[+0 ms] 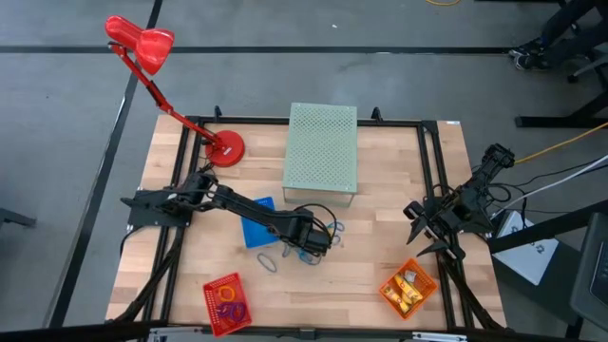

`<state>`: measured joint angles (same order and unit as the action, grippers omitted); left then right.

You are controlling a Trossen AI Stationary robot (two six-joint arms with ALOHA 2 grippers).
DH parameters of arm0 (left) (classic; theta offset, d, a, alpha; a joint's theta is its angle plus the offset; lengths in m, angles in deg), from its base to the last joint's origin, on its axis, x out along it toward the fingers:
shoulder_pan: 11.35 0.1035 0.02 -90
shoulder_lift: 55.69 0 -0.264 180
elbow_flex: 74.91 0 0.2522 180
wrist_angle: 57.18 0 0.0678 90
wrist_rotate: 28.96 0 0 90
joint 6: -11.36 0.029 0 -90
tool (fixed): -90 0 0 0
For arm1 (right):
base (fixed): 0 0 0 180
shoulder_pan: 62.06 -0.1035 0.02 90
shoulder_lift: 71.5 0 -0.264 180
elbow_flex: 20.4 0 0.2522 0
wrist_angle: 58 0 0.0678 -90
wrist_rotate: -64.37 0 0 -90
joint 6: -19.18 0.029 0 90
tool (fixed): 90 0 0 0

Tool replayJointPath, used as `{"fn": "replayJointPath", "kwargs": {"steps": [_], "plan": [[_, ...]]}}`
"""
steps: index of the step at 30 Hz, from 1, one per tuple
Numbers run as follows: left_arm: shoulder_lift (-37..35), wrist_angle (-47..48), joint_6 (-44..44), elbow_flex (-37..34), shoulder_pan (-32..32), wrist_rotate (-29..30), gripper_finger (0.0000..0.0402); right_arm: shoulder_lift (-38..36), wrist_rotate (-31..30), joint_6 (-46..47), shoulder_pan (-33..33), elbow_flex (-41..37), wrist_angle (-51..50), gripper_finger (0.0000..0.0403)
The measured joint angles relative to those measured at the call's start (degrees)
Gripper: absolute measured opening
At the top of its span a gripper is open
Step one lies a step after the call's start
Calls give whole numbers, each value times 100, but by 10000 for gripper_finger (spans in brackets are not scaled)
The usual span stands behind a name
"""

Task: Pick & Place Office Desk Supplies
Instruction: Put the orange spring keychain into the red basket

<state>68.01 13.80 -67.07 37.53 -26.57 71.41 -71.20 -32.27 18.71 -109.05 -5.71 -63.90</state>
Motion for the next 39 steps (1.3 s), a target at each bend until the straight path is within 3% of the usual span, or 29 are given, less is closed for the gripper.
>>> {"fn": "replayJointPath", "kwargs": {"steps": [7, 21, 24, 31, 39], "plan": [[-2, -355, -49, -342, 41, -293, 143, 0, 0, -2, 2, 0, -40, 178], [72, -322, 191, -345, 38, -450, 138, -2, 2, -26, 2, 0, -153, 178], [74, -353, 260, -346, 39, -499, 114, -2, 2, -28, 2, 0, -153, 178], [70, -383, 308, -344, 33, -503, 16, 0, 1, -42, 1, 0, -152, 178], [94, -195, 468, -103, 35, -648, 16, -1, 2, -42, 2, 0, -152, 178]]}}
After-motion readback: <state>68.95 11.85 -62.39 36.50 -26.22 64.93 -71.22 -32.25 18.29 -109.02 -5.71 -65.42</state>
